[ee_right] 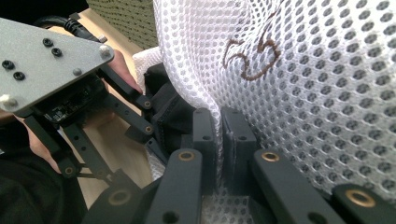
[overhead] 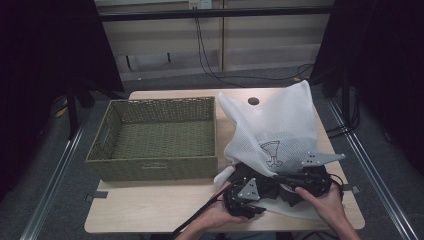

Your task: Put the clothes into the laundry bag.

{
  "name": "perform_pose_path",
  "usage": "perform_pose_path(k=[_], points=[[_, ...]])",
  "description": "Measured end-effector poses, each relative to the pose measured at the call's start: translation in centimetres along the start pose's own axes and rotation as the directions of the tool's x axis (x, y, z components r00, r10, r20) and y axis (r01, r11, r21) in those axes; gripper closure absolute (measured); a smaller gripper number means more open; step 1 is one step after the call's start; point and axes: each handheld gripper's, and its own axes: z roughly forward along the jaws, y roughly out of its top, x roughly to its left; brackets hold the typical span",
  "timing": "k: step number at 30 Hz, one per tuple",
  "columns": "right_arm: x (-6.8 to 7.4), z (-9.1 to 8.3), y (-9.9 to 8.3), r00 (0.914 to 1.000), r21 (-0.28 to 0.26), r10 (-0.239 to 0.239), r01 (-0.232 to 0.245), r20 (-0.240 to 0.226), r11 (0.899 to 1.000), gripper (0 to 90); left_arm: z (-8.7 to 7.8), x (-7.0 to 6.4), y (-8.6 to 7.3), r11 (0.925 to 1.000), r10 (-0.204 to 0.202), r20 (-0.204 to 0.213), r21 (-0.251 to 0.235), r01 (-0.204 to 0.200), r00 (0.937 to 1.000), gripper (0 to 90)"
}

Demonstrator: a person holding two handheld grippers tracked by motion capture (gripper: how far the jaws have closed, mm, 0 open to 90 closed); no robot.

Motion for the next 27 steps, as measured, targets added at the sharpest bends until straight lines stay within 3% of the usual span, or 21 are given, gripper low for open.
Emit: perform_pose_path(k=[2, 3, 6, 10, 14, 16, 17, 21, 24, 27], points=[[0.0, 0.1, 0.0, 1.0, 0.001, 0.002, -0.002, -0.004, 1.0, 84.6, 0.0, 0.3, 0.0, 1.0, -0.003, -0.018, 0.003, 0.003, 0.9998, 65.8], [0.0, 0.1, 0.0, 1.0, 0.002, 0.001, -0.001, -0.006, 1.0, 84.2, 0.1, 0.3, 0.0, 0.9999, -0.017, -0.032, 0.0, 0.017, 0.9993, 71.6], [0.2, 0.1, 0.1, 0.9999, 0.002, 0.001, -0.001, -0.012, 1.0, 80.3, 0.1, 0.4, 0.2, 0.9999, -0.005, -0.062, 0.011, 0.005, 0.9981, 86.9], [0.6, -0.2, 0.4, 0.9998, -0.006, -0.018, 0.018, -0.006, 1.0, 69.3, 0.2, 0.8, 0.0, 0.9966, -0.081, -0.042, -0.017, 0.08, 0.9958, 89.9], [1.7, -1.6, 1.3, 0.9979, -0.047, -0.058, 0.059, 0.028, 0.997, 61.5, 0.0, 1.1, -0.2, 0.9932, -0.112, -0.019, -0.034, 0.112, 0.9935, 90.0], [2.3, -2.3, 1.7, 0.9956, -0.07, -0.082, 0.085, 0.044, 0.994, 64.0, -0.1, 1.2, -0.2, 0.9929, -0.117, -0.015, -0.025, 0.116, 0.993, 90.0], [2.6, -2.7, 1.9, 0.9951, -0.083, -0.089, 0.093, 0.043, 0.992, 69.7, -0.1, 1.2, -0.2, 0.9914, -0.126, -0.01, -0.035, 0.126, 0.9919, 90.0], [3.2, -2.8, 1.7, 0.9956, -0.085, -0.093, 0.094, 0.015, 0.992, 83.3, -0.4, 1.4, -0.3, 0.9872, -0.151, 0.005, -0.053, 0.151, 0.9886, 90.0], [3.4, -2.1, 1.2, 0.9947, -0.077, -0.101, 0.102, 0.016, 0.992, 85.1, -0.6, 1.5, -0.3, 0.9877, -0.151, 0.011, -0.042, 0.151, 0.9885, 90.0], [3.8, -2.7, 1.3, 0.9926, -0.108, -0.121, 0.121, 0.007, 0.987, 84.2, -0.5, 1.5, -0.5, 0.9846, -0.163, 0.017, -0.061, 0.164, 0.9865, 90.0]])
